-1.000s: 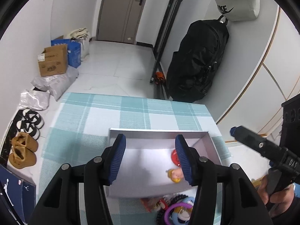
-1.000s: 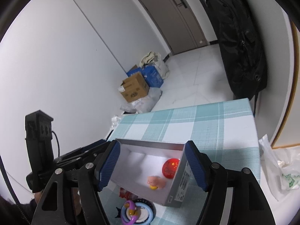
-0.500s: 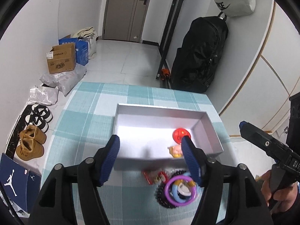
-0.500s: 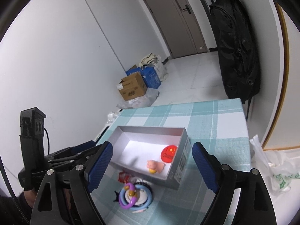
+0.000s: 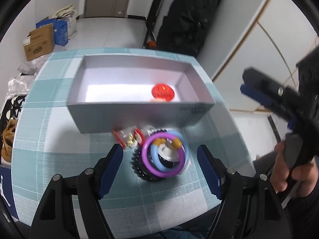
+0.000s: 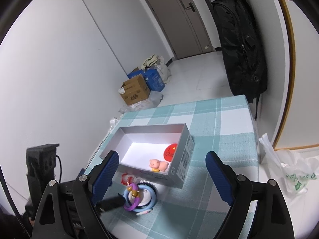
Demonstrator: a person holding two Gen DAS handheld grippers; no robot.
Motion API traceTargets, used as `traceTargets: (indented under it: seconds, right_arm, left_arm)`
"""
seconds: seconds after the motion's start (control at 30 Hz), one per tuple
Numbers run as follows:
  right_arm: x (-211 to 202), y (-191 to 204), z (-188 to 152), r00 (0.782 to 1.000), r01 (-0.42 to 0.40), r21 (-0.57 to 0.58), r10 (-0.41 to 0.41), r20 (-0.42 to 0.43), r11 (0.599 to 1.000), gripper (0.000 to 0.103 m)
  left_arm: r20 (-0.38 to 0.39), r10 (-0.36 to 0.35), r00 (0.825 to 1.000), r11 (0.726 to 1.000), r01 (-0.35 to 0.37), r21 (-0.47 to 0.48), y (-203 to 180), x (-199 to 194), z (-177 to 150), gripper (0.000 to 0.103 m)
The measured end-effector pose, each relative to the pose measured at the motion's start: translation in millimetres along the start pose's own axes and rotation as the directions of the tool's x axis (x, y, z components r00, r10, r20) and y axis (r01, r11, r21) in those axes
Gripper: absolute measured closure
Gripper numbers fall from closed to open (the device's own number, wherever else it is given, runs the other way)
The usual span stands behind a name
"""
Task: Organize jewelry
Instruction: 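Grasp the purple bangle with the left tool and lift it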
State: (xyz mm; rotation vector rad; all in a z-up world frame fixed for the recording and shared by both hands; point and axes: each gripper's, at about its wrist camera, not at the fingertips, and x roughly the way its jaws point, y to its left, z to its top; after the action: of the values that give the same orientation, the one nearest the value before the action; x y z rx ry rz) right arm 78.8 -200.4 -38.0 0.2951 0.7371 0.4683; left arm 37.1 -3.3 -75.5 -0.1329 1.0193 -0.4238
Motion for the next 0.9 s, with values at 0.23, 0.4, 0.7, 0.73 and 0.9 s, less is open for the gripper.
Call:
traceTargets:
  seconds: [0.23, 0.4, 0.7, 0.73, 0.9]
  right_arm:
    - [-1, 1, -3, 1.0, 0.01, -0.022, -0.01, -0.006, 1.0, 0.013]
    - [-2, 1, -4, 1.0, 0.009, -0.024, -0.009, -0.007, 1.0, 0.013]
    - [0, 4, -4, 1.0, 0.012, -0.04, -0.013, -0.013, 0.999, 0.013]
    - [-1, 5, -4, 1.0, 0.013, -0.044, -0.014, -0.011, 0.999, 0.013]
    - [-1, 5, -4, 1.0, 0.01, -0.046, -0.011, -0.009, 0.999, 0.013]
  left_arm:
    - [-0.052, 0.014, 0.999, 0.999, -0.012, 0.043, -4, 14, -1, 0.03]
    - [-0.049, -0.008, 0.999, 1.0, 0.009, 0.027, -1, 14, 0, 0.031]
    - [-0.043, 0.022, 0.999, 0.997, -0.019, 0.074, -8, 19, 1, 0.052]
    - [-0.04, 0.038, 0.998, 0.996, -0.034, 0.087, -10, 19, 1, 0.053]
    - [-0.041, 0.031, 0.999, 0.996, -0.027, 0.09, -8, 18, 1, 0.056]
